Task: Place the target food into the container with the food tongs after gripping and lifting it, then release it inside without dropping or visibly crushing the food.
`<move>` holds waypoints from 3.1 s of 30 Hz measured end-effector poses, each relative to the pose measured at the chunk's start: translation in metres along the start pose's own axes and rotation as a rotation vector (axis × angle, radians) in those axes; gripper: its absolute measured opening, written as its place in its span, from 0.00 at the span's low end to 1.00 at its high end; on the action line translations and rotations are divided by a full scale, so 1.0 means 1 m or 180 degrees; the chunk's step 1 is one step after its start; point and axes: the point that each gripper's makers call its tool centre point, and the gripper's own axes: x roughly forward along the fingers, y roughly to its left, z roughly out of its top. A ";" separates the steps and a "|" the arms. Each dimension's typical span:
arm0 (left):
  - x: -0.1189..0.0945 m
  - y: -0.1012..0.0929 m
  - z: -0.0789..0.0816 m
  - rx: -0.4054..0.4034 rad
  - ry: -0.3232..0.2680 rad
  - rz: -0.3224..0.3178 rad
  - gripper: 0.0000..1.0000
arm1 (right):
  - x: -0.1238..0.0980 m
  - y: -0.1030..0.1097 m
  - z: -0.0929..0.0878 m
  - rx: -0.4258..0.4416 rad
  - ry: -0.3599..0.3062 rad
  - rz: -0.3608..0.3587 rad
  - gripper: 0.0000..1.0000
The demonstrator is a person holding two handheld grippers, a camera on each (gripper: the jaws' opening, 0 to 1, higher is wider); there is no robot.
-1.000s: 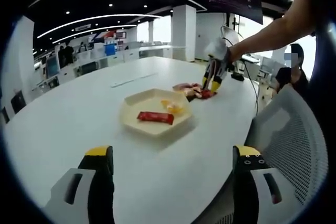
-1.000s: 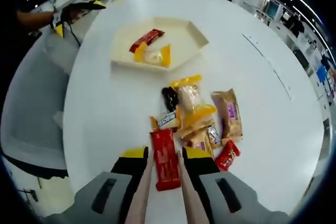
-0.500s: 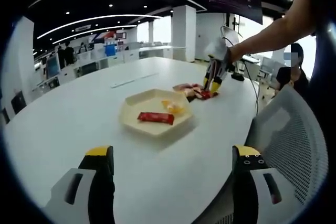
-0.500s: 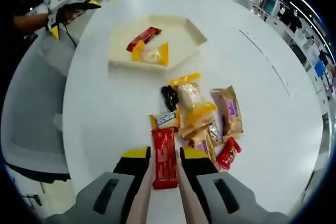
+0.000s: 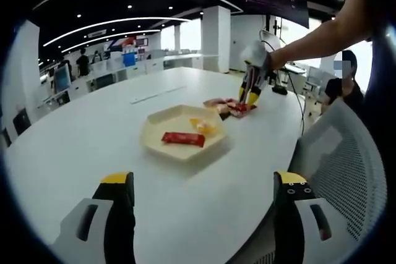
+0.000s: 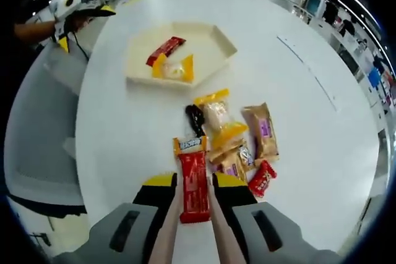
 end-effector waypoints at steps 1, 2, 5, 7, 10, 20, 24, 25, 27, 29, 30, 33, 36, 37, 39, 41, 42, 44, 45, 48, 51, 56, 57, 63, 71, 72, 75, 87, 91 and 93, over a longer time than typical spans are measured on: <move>0.000 0.000 0.000 -0.0002 0.0001 0.0000 0.90 | -0.001 -0.001 0.001 -0.0016 -0.0005 -0.0010 0.22; 0.000 0.000 0.000 0.0000 0.0000 0.0002 0.90 | -0.001 -0.001 0.002 -0.0020 -0.0004 -0.0018 0.22; 0.000 0.000 0.001 -0.0003 -0.0008 0.0001 0.91 | -0.004 -0.001 0.004 0.0014 0.0000 0.0001 0.22; 0.000 0.000 0.001 -0.0008 -0.0015 0.0001 0.91 | -0.006 -0.001 0.005 0.0035 0.0003 0.0015 0.22; 0.000 0.000 0.002 -0.0013 -0.0025 -0.0003 0.92 | -0.008 -0.002 0.005 0.0009 0.0024 0.0011 0.22; 0.000 -0.002 0.004 -0.0038 -0.0067 -0.0032 0.94 | -0.020 -0.007 0.012 0.0043 0.0026 -0.0016 0.22; 0.001 0.001 0.006 -0.0007 -0.0115 -0.0006 0.99 | -0.022 -0.008 0.013 0.0073 0.0037 -0.0024 0.23; 0.000 0.000 0.008 0.0012 -0.0145 -0.0015 0.99 | -0.022 -0.008 0.013 0.0075 0.0035 -0.0024 0.23; 0.000 -0.003 0.009 -0.0039 -0.0169 -0.0045 0.99 | -0.024 -0.009 0.014 0.0081 0.0026 -0.0046 0.23; 0.000 -0.002 0.008 -0.0021 -0.0139 -0.0039 0.99 | -0.025 -0.009 0.014 0.0087 0.0033 -0.0042 0.23; 0.000 -0.003 0.008 -0.0027 -0.0147 -0.0050 0.99 | -0.026 -0.009 0.014 0.0082 0.0040 -0.0044 0.23; 0.000 -0.003 0.007 -0.0018 -0.0136 -0.0046 0.99 | -0.027 -0.009 0.015 0.0081 0.0035 -0.0053 0.23; 0.000 -0.003 0.008 -0.0014 -0.0133 -0.0044 0.99 | -0.028 -0.009 0.015 0.0071 0.0041 -0.0054 0.23; 0.000 -0.004 0.008 -0.0016 -0.0130 -0.0047 0.99 | -0.028 -0.010 0.015 0.0073 0.0039 -0.0054 0.23; 0.000 -0.003 0.008 -0.0018 -0.0130 -0.0047 0.99 | -0.029 -0.010 0.016 0.0068 0.0039 -0.0058 0.23; 0.000 -0.003 0.008 -0.0023 -0.0131 -0.0045 0.99 | -0.029 -0.009 0.017 0.0068 0.0036 -0.0058 0.23; 0.000 -0.003 0.008 -0.0025 -0.0130 -0.0043 0.99 | -0.029 -0.009 0.017 0.0066 0.0037 -0.0059 0.23; 0.000 -0.003 0.007 -0.0025 -0.0120 -0.0043 0.99 | -0.027 -0.008 0.018 0.0045 0.0057 -0.0055 0.23; 0.000 -0.003 0.007 -0.0024 -0.0120 -0.0045 0.99 | -0.027 -0.007 0.018 0.0038 0.0059 -0.0052 0.23; 0.000 -0.003 0.006 -0.0023 -0.0111 -0.0049 0.99 | -0.026 -0.005 0.021 0.0026 0.0056 -0.0044 0.23; 0.000 -0.004 0.006 -0.0024 -0.0109 -0.0054 0.99 | -0.025 -0.006 0.024 0.0028 0.0049 -0.0042 0.23; 0.000 -0.003 0.006 -0.0026 -0.0114 -0.0050 0.99 | -0.023 -0.005 0.028 0.0016 0.0048 -0.0047 0.23; 0.000 -0.003 0.007 -0.0026 -0.0117 -0.0047 0.99 | -0.023 -0.005 0.028 0.0023 0.0044 -0.0044 0.23; 0.000 -0.003 0.007 -0.0029 -0.0122 -0.0044 0.99 | -0.019 -0.004 0.038 -0.0011 0.0036 -0.0024 0.23; -0.001 -0.003 0.007 -0.0027 -0.0126 -0.0036 0.99 | -0.013 -0.002 0.048 -0.0061 0.0070 -0.0018 0.23; -0.001 -0.003 0.007 -0.0024 -0.0125 -0.0032 0.99 | -0.012 -0.002 0.050 -0.0063 0.0068 -0.0018 0.23; -0.001 -0.002 0.007 -0.0031 -0.0134 -0.0026 0.99 | -0.010 -0.001 0.055 -0.0070 0.0057 -0.0012 0.22; -0.001 -0.001 0.007 -0.0016 -0.0138 -0.0015 0.98 | -0.002 0.005 0.083 -0.0151 0.0001 0.0023 0.23; -0.002 0.000 0.008 -0.0018 -0.0150 -0.0005 0.98 | 0.000 0.006 0.091 -0.0179 -0.0015 0.0031 0.23; -0.002 0.000 0.009 -0.0017 -0.0162 0.0003 0.98 | 0.002 0.006 0.094 -0.0193 -0.0011 0.0039 0.23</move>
